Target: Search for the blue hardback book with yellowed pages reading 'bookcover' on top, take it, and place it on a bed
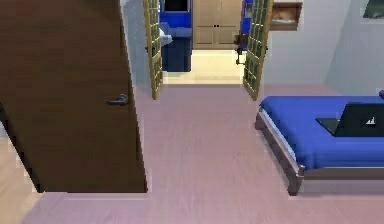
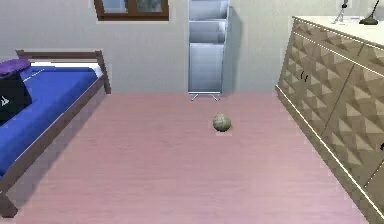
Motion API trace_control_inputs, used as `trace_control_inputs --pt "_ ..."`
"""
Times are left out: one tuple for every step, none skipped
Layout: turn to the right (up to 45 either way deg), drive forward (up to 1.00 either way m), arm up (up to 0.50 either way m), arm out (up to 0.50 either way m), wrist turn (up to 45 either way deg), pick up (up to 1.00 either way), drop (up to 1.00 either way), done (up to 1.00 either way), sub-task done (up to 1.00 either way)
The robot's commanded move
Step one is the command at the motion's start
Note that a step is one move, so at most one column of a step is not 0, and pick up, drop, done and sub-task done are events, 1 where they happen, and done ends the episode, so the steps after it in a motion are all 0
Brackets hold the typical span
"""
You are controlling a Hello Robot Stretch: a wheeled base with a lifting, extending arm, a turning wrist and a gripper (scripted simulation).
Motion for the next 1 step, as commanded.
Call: trace_control_inputs --pt "6.0 0.0 0.0 0.0 0.0 0.0 0.0 0.0 0.0"
